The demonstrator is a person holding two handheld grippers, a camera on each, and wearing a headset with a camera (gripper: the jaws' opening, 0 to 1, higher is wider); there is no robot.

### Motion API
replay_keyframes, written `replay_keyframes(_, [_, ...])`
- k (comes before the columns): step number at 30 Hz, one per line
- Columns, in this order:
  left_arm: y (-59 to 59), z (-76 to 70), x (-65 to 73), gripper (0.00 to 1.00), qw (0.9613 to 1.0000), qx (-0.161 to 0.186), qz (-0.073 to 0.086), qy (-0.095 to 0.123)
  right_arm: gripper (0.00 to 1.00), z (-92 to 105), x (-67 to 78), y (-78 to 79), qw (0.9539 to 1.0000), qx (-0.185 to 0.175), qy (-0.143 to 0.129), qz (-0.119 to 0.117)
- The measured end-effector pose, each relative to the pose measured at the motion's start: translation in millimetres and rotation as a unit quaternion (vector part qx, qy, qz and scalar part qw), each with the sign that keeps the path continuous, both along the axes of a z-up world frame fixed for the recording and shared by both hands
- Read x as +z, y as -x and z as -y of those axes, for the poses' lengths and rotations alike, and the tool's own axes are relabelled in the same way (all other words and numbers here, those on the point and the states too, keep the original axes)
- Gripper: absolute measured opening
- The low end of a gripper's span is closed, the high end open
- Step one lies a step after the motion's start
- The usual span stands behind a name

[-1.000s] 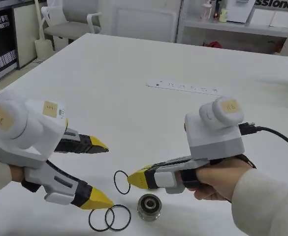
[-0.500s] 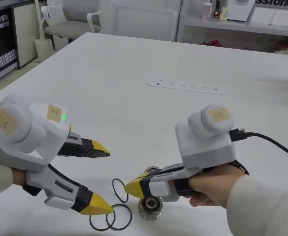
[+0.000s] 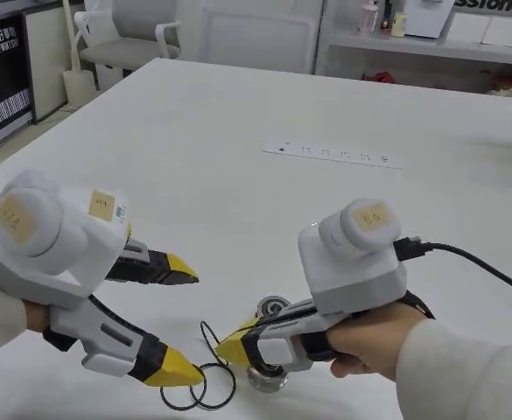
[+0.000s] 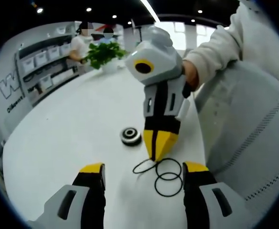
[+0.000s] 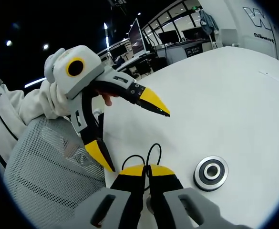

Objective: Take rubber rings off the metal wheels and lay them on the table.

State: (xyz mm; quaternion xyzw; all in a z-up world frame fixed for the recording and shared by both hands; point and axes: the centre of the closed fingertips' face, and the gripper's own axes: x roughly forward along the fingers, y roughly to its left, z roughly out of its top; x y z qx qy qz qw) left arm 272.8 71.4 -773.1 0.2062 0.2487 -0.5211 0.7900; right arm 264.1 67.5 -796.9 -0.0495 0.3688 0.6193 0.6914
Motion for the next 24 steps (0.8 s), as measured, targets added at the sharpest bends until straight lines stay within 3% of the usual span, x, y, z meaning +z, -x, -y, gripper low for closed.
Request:
replay_keyframes(12, [0.7,-0.2,0.3,0.67,1.0000,0.002,-0.002,0.001,0.05,1.8,4.1,-4.1,1.0000,-0.001,-0.002,0.009])
replay_keyframes(24, [1.9,-0.8,-1.8,0.66,1.0000,0.001,-0.005,-0.002,0.14,10.1,12.8,-19.6,0.9995,-0.019,-0.006,0.023])
